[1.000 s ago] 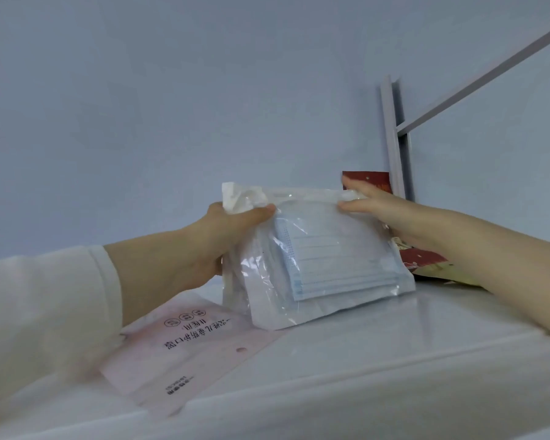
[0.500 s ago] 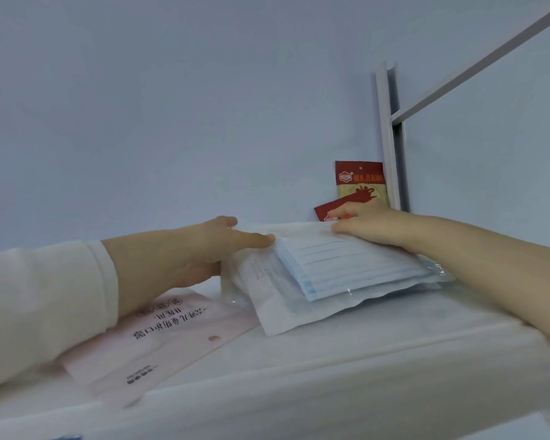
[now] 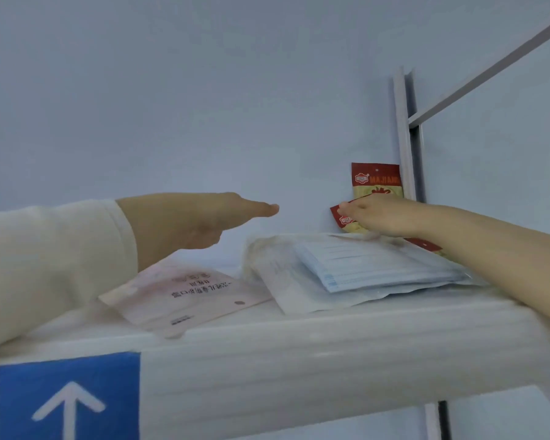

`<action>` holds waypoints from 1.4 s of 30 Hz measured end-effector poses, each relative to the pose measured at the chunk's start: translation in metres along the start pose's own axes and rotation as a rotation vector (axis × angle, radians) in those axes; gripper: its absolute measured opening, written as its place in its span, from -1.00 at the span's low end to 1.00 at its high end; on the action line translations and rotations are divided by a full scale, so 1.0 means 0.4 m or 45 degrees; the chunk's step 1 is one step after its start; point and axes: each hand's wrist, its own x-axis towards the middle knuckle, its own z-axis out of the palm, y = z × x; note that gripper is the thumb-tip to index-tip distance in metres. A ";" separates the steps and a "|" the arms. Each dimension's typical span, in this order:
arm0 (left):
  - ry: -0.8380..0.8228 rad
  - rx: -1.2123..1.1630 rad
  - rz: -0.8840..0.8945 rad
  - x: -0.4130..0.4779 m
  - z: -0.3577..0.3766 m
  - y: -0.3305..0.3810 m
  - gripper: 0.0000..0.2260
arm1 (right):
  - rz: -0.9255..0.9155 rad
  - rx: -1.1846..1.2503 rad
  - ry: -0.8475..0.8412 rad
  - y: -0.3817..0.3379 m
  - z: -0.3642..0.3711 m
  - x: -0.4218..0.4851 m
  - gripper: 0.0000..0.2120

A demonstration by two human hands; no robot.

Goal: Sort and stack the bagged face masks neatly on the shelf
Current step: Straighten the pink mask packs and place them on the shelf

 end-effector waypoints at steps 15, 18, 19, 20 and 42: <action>0.322 0.345 -0.189 -0.235 -0.479 -0.223 -0.25 | -0.209 -0.018 -0.194 -0.525 -0.025 -0.085 -0.19; 0.186 0.488 -0.306 -0.237 -0.538 -0.256 0.17 | 0.032 -0.120 -0.605 -0.593 0.029 -0.036 -0.09; 0.138 0.521 -0.345 -0.230 -0.555 -0.269 0.33 | 0.079 -0.129 -0.689 -0.609 0.049 -0.019 -0.09; 0.090 0.551 -0.377 -0.222 -0.568 -0.282 0.39 | 0.111 -0.117 -0.742 -0.620 0.066 -0.002 -0.09; 0.382 0.393 -0.341 -0.191 -0.622 -0.324 -0.14 | 0.156 1.236 0.150 -0.623 0.048 0.154 -0.64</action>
